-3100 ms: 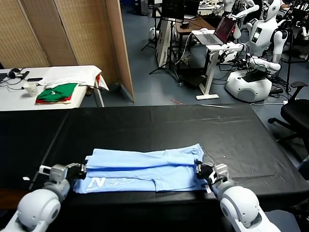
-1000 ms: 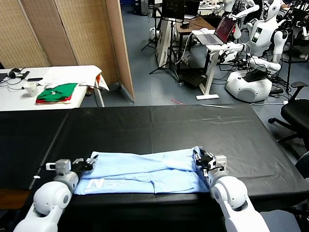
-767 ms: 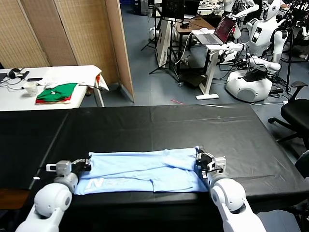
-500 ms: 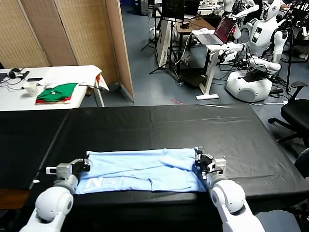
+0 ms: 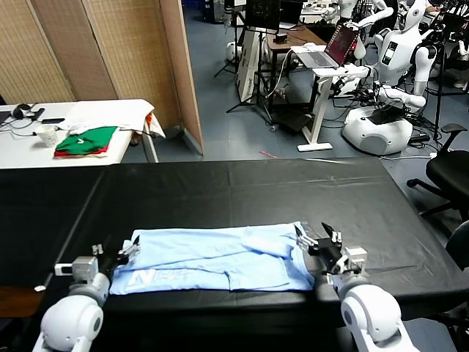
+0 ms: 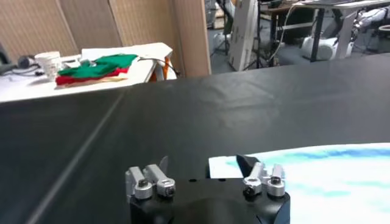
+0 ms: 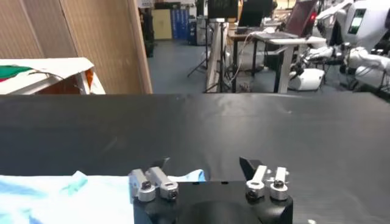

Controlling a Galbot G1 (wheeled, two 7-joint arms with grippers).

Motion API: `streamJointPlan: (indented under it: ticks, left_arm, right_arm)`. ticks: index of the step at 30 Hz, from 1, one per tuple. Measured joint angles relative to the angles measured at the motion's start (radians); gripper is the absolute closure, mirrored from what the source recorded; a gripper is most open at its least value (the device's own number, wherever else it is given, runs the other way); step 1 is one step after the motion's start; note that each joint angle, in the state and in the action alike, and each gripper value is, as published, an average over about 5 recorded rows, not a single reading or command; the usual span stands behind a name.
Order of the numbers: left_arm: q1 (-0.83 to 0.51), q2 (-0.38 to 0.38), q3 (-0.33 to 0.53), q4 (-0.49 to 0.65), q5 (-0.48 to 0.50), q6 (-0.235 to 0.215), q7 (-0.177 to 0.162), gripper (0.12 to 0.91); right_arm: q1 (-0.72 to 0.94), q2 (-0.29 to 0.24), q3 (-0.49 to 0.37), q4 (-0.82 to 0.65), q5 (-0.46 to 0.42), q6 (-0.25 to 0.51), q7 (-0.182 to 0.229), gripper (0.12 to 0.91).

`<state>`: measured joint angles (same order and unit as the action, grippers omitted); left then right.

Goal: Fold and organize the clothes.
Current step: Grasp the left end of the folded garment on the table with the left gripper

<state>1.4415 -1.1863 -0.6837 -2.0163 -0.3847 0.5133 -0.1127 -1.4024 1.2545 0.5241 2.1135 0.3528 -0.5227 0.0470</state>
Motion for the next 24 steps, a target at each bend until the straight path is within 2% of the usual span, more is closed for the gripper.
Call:
streamJointPlan:
  ticks: [6,24]
  left_arm:
    - [0.045,-0.058,-0.036,-0.015,-0.032,-0.014,0.005,0.123]
    - [0.128,-0.198,-0.048,-0.017,0.014,-0.090,0.057,0.123]
  right_arm:
    - [-0.044,0.000,0.021,0.026,0.000,0.001,-0.001,0.118]
    - [-0.061,0.007,0.002,0.050,-0.005,-0.001,-0.001,0.118]
